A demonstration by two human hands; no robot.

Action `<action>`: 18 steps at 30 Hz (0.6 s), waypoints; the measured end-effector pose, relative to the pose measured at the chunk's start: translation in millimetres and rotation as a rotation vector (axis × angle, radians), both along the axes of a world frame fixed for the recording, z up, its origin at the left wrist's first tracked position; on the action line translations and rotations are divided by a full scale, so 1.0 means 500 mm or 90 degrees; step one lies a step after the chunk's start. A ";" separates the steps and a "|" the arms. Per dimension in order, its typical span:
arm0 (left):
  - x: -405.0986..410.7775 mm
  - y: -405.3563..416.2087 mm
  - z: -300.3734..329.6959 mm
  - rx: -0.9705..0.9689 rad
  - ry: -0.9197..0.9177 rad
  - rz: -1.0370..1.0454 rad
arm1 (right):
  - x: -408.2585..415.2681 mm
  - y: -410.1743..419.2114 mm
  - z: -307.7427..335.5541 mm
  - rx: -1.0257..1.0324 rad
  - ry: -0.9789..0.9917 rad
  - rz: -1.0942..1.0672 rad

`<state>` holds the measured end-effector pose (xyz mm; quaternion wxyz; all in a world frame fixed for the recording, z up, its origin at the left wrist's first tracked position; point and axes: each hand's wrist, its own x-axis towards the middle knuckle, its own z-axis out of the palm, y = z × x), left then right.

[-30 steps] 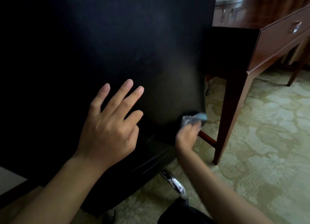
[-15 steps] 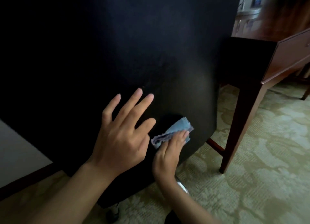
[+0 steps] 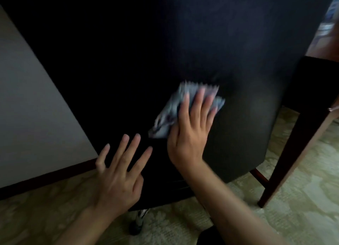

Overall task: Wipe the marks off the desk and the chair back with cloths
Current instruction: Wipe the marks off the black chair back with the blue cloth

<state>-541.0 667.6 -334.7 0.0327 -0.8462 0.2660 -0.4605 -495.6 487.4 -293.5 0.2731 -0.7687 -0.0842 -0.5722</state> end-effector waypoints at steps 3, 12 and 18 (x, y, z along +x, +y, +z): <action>0.002 -0.002 0.009 -0.060 0.018 -0.027 | 0.023 0.000 0.128 -0.031 -0.063 -0.043; 0.020 -0.019 0.006 -0.161 0.020 -0.039 | -0.010 -0.104 -0.189 -0.592 0.067 -0.002; 0.002 0.012 0.011 -0.406 0.019 -0.075 | 0.007 0.034 0.038 -0.258 -0.080 0.036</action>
